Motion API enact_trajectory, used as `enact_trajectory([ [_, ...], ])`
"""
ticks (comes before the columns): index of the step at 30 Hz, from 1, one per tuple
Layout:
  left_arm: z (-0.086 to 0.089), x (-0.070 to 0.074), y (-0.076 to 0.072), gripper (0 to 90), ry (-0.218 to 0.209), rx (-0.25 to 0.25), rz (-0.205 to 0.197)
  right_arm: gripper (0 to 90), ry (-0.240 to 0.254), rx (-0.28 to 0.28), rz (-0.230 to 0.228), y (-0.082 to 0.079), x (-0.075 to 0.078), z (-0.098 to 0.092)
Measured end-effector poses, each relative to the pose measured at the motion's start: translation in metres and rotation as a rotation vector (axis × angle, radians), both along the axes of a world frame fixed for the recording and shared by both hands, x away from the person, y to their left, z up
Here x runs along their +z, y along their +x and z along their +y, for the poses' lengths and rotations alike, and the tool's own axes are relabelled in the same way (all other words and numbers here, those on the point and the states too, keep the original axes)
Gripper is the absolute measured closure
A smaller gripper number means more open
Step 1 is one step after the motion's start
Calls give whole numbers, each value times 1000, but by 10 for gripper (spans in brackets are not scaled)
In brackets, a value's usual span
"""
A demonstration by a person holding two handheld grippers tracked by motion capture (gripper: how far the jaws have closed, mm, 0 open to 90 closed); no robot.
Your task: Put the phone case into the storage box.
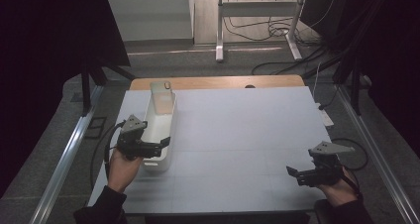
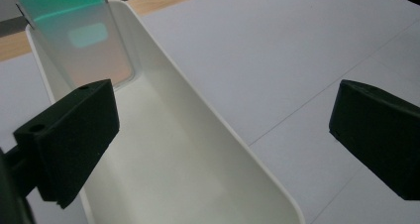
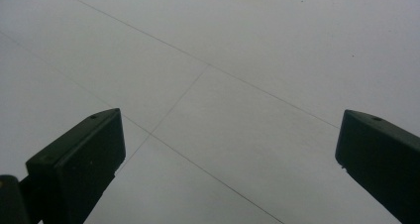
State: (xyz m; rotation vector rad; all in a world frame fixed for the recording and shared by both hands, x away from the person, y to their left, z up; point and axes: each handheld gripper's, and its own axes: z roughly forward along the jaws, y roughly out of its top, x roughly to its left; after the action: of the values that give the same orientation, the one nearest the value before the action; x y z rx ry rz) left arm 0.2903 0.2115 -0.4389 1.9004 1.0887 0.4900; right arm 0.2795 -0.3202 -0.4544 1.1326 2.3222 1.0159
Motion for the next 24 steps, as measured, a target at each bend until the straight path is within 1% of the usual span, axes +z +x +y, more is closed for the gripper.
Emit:
enact_trajectory([
  [12, 4, 1, -12, 0, -6, 5, -8, 0, -6, 0, -3, 0, 0, 1],
  [16, 7, 1, -15, 0, -15, 8, -9, 0, -6, -1, -3, 0, 0, 1],
  [24, 12, 0, -23, 0, -12, 17, -8, 0, -10, -1, -4, 0, 0, 1],
])
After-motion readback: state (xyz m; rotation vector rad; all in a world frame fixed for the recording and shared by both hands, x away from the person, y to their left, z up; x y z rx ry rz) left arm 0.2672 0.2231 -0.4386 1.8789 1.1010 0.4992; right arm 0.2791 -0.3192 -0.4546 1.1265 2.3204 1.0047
